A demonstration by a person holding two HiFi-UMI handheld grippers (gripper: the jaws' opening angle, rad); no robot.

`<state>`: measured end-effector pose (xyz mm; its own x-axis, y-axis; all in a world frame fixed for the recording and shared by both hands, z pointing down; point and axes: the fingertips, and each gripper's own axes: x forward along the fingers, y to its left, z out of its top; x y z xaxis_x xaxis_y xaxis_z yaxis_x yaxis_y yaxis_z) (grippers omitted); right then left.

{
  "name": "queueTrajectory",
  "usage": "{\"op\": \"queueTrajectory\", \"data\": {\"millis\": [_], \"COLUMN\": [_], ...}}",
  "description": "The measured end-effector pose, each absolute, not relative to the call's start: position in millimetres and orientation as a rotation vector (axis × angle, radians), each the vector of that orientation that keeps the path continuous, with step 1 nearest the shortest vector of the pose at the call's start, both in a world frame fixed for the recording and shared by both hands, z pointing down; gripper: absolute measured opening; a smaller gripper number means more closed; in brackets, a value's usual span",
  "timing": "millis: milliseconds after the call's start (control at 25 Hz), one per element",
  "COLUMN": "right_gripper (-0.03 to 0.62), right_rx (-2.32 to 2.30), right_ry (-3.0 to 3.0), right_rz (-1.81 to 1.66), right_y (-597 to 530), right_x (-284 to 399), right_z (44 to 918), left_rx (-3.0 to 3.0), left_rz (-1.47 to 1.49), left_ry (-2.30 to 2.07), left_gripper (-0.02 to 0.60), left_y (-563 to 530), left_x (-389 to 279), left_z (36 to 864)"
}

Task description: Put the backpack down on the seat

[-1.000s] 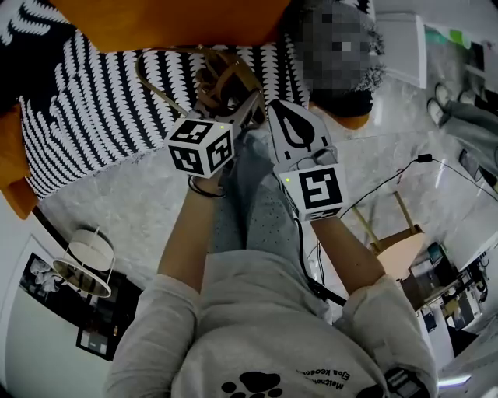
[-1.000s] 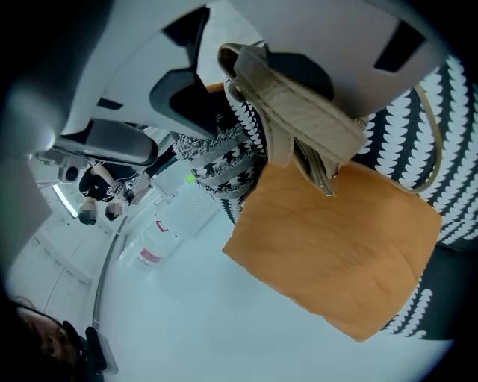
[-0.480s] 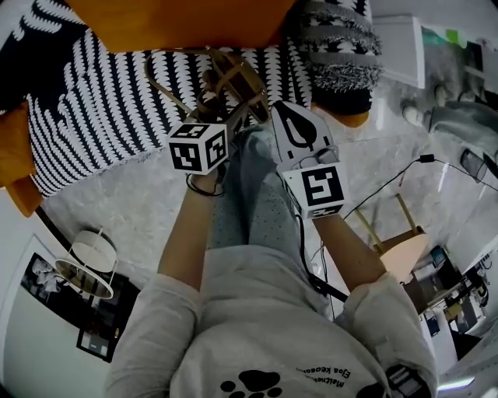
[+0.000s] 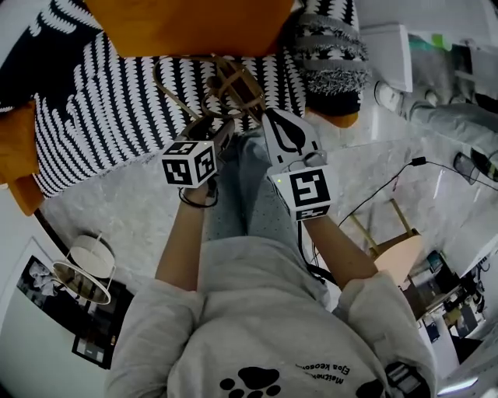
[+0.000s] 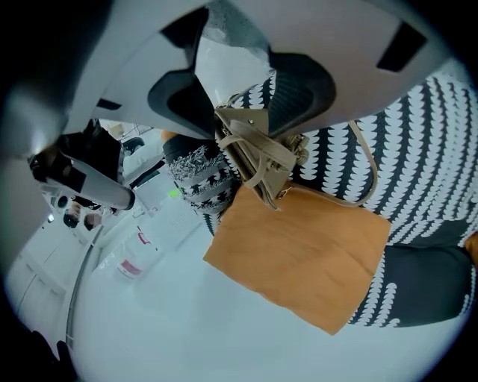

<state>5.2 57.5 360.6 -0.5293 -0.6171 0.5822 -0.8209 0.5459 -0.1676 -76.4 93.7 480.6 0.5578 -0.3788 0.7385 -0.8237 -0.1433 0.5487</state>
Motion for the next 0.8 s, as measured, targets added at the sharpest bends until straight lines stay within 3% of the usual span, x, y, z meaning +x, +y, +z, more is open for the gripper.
{"op": "queueTrajectory", "data": {"millis": [560, 800], "right_gripper": [0.038, 0.038], "right_rx": [1.263, 1.314], "right_ry": [-2.32, -2.322], "right_rz": [0.543, 0.52], "right_y": [58.2, 59.5], "right_x": [7.8, 16.7], "right_z": [269.7, 236.7], "left_rx": [1.906, 2.001], "left_rz": [0.459, 0.436], "left_ry": [-1.076, -1.121], "left_gripper": [0.213, 0.15], "left_y": [81.9, 75.5], "left_x": [-82.1, -73.6], "left_z": [356.3, 303.7]}}
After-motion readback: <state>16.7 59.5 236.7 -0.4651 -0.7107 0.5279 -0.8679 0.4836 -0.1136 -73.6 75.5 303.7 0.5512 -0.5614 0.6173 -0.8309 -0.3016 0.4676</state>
